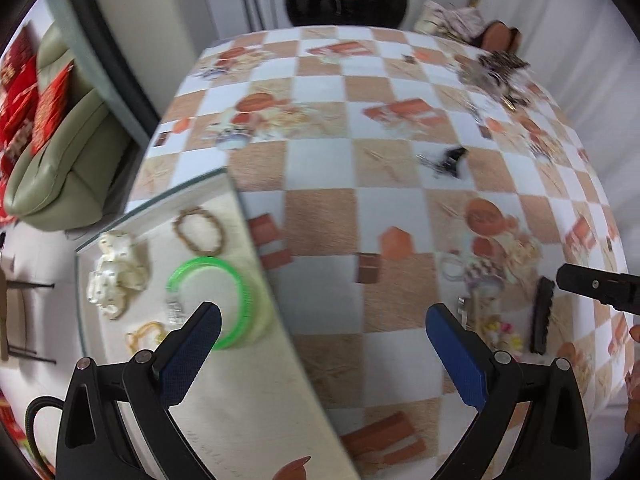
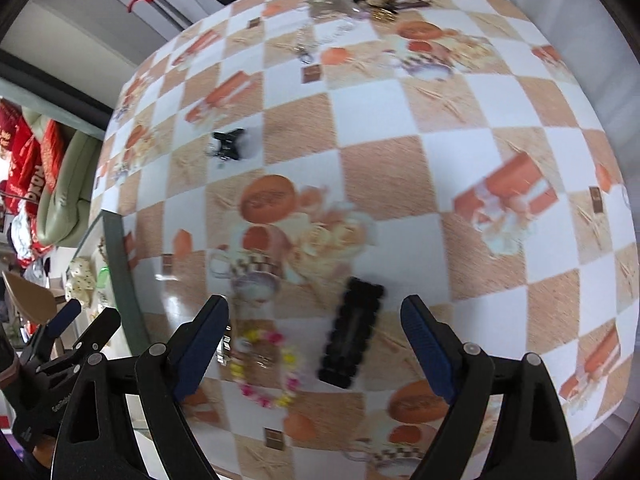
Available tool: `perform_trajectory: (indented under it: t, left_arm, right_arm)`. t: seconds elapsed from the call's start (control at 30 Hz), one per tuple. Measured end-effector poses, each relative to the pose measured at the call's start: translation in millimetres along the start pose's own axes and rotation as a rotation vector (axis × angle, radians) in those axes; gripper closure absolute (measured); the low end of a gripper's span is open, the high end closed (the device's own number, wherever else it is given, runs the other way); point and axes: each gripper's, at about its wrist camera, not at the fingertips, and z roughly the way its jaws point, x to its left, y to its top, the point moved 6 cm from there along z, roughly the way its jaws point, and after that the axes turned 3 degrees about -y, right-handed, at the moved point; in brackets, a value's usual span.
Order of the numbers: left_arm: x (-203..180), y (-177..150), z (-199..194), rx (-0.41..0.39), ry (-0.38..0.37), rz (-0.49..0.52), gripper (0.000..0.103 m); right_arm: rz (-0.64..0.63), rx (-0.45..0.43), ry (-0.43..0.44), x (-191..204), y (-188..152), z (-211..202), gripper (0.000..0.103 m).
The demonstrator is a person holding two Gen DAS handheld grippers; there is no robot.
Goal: Organize jewelry
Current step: 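Move both open tools back over the remaining jewelry, then grasp the silver hair clip with the left tool while the right tool grasps the black beaded clip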
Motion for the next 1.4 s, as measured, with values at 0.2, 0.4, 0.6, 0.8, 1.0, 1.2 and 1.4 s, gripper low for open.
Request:
perform_trajectory:
  t: [0.2,0.4,0.6,0.8,1.0,1.2,1.4]
  left_arm:
    - [-30,-9,15,0.05,-0.023,0.054,0.0]
    - [-51,-13,30,0.088,-0.044,0.095,0.0]
    - [-68,-15,49,0.125,-0.047,0.146,0.0]
    - [-69,-17,62,0.155,-0.04,0.141,0.0]
    - [-67,-20,70,0.17,-0.033,0.14,0.0]
    - [-72,-21,68,0.162,-0.05,0.137,0.005]
    - [-83,-25,60,0.16,-0.081,0.164,0.026]
  right_arm:
    - [0.022,0.025,-0.027,-22,-10,6,0.013]
    - [0.049,0.047,-0.046,-40,-17,13,0.013]
    - [0.047,0.05,-0.058,-47,-20,16,0.013]
    - [0.023,0.047,-0.081,-41,-19,21,0.013]
    - [-0.013,0.044,-0.127,-29,-17,33,0.013]
    - [-0.05,0.043,-0.194,-20,-15,45,0.024]
    - [-0.156,0.014,-0.281,-6,-14,50,0.035]
